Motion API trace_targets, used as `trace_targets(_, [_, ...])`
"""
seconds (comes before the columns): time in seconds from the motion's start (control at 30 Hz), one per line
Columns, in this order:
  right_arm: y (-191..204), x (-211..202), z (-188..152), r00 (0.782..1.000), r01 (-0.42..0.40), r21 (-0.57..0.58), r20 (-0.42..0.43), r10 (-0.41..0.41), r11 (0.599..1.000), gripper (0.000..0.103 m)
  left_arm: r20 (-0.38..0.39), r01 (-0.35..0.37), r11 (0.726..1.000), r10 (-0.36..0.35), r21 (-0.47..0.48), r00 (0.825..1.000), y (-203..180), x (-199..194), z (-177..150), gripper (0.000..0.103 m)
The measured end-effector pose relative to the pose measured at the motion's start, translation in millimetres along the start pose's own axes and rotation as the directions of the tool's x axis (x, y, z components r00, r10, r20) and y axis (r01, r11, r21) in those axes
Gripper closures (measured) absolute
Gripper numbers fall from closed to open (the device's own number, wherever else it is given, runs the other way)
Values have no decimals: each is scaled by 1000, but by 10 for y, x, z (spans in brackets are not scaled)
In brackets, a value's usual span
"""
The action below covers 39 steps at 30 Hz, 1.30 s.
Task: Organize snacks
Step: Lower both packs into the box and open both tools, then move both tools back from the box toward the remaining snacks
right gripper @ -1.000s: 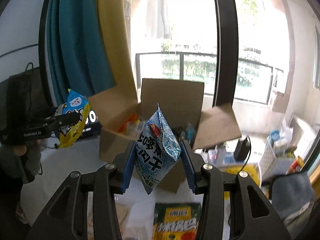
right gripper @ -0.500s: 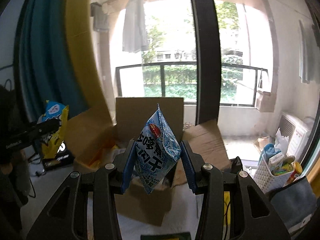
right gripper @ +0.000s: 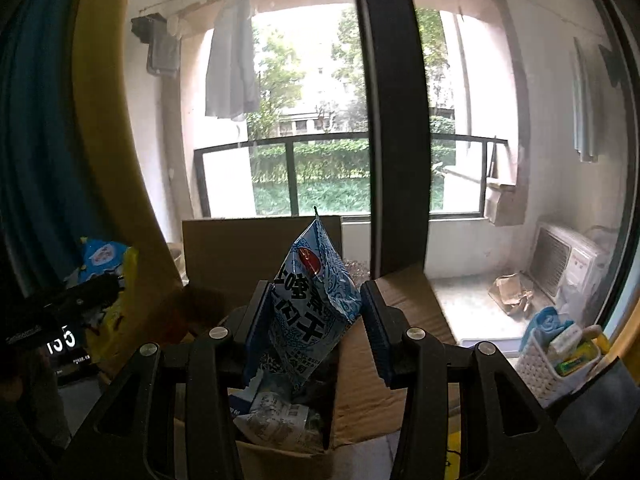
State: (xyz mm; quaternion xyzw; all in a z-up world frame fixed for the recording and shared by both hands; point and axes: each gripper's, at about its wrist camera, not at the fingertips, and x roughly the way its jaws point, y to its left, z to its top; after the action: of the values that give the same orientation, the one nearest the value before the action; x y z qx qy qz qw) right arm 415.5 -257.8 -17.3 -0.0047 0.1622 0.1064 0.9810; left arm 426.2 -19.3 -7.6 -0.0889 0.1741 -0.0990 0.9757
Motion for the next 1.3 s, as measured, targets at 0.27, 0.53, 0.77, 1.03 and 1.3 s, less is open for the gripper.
trace_targets(0.27, [-19,271,-54,1000,-13,3,-22,13,1000,30,-68,27,999,-30,-44,997,77,194,-6,23])
trace_targets(0.53, [51,183,-26,1000,-27,-23,2,27,999,27,-24,33,998,-35,-55,999,77,134,43,8])
trace_targets(0.77, [91,100,-20,999,-41,-29,10,41,999,27,-46,33,999,-35,-43,998,47,140,6,8])
trace_targets(1.03, [85,-44,24,998,-59,-10,13,59,998,27,-44,51,998,-52,-28,998,-89,-4,-1,8])
trace_targets(1.3, [84,-290,103,993,-115,6,17,115,993,27,-35,102,995,-103,-18,994,-286,-216,19,8])
